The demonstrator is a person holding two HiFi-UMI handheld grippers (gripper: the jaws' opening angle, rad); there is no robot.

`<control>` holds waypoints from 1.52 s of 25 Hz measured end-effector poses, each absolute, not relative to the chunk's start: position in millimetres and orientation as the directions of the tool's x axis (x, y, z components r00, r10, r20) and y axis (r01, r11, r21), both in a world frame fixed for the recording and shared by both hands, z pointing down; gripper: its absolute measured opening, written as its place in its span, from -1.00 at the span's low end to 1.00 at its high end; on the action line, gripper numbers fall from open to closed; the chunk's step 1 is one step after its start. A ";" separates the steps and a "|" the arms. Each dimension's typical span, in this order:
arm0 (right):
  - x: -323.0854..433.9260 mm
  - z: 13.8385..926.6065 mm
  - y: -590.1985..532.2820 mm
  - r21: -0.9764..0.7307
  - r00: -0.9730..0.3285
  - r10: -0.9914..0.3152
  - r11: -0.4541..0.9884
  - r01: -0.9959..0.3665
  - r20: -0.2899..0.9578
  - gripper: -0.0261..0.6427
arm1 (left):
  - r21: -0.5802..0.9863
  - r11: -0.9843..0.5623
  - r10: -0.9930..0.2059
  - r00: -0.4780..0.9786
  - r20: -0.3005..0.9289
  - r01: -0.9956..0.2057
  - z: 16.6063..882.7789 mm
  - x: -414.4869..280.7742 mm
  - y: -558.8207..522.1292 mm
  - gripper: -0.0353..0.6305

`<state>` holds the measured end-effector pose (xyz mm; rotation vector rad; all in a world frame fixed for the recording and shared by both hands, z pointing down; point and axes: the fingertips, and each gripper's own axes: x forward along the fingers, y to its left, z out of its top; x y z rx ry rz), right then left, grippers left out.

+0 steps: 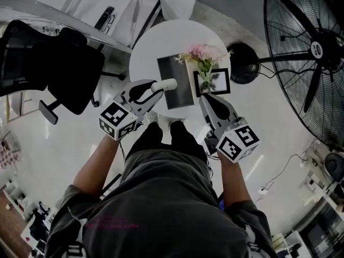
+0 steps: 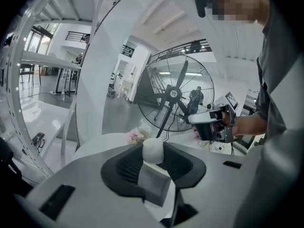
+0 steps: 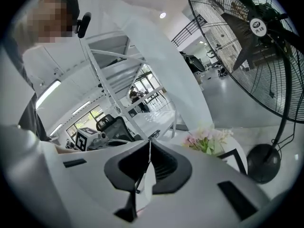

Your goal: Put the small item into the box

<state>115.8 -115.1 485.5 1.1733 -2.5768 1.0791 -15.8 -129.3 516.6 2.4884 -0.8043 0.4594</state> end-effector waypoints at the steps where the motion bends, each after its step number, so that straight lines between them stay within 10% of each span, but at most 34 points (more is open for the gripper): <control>1: 118.4 487.2 -115.0 -0.562 -0.696 -0.614 0.447 -0.696 0.373 -0.85 | 0.338 -0.710 -0.447 0.767 0.461 -0.617 522.9 -13.7 -128.9 -0.49; 38: 167.7 576.7 -95.7 -0.619 -0.670 -0.552 0.315 -0.719 0.496 -0.85 | 0.014 -0.810 -0.350 0.503 0.790 -0.586 705.3 28.7 -175.5 -0.46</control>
